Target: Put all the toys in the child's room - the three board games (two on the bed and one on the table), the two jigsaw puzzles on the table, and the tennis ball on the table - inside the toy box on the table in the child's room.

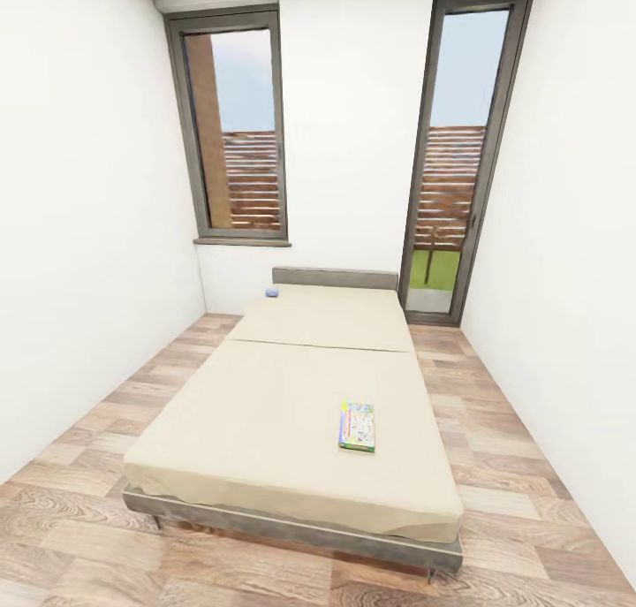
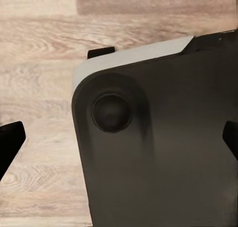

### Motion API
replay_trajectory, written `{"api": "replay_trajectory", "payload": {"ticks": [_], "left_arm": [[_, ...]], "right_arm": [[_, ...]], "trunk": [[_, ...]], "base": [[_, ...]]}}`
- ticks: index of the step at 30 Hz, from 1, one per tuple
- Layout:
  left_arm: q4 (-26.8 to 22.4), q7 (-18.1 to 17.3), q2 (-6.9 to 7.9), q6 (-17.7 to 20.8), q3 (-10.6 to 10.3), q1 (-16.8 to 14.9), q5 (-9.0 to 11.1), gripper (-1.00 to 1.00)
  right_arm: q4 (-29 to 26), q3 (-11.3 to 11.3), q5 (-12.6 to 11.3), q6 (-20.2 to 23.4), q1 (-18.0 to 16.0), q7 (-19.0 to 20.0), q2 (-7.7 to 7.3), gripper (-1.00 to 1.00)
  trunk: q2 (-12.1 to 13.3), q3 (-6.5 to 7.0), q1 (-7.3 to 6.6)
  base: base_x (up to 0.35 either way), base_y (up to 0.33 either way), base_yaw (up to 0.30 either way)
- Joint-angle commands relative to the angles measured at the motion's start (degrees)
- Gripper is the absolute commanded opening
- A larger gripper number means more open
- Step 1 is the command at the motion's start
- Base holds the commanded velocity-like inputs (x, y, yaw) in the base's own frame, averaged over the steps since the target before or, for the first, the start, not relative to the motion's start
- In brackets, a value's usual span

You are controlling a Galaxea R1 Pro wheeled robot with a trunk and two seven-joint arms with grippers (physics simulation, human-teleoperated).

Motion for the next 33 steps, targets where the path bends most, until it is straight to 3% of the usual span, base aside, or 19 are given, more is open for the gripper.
{"api": "replay_trajectory", "payload": {"ticks": [1,3,8,15,23,33], "left_arm": [[-0.4,0.0,0.08,-0.2,-0.6,0.0,-1.1,1.00],[-1.9,0.1,0.40,-0.2,-1.1,0.0,-3.1,1.00],[-4.8,0.1,1.65,-0.3,-1.6,0.0,-4.8,1.00],[-6.1,0.2,2.31,-0.1,-1.5,0.0,-5.2,1.00],[-6.3,0.2,1.74,-0.4,-1.8,0.0,-5.7,1.00],[-6.3,0.2,1.21,-0.5,-2.0,0.0,-5.9,1.00]], "right_arm": [[0.0,-0.2,-0.2,-0.1,0.0,0.1,0.04,1.00],[-0.1,-0.3,-0.2,0.1,0.0,0.2,0.04,1.00],[-0.1,-0.3,-0.2,0.3,0.0,0.5,-0.29,1.00],[-0.1,-0.9,-1.3,0.1,0.0,0.4,-0.75,1.00],[-0.1,-4.2,-6.1,-0.1,0.0,0.5,-1.03,1.00],[-0.1,-4.8,-7.0,-0.1,0.0,0.5,-1.04,1.00]], "trunk": [[0.0,-0.05,0.00],[0.0,-0.05,0.00],[0.0,-0.05,0.00],[0.0,-0.05,0.00],[0.0,-0.05,0.00],[0.0,-0.05,0.00]], "base": [[0.000,0.000,0.000],[0.000,0.000,0.000],[0.000,0.000,0.000],[0.000,0.000,0.000],[0.000,0.000,0.000],[0.000,-0.158,0.000]]}}
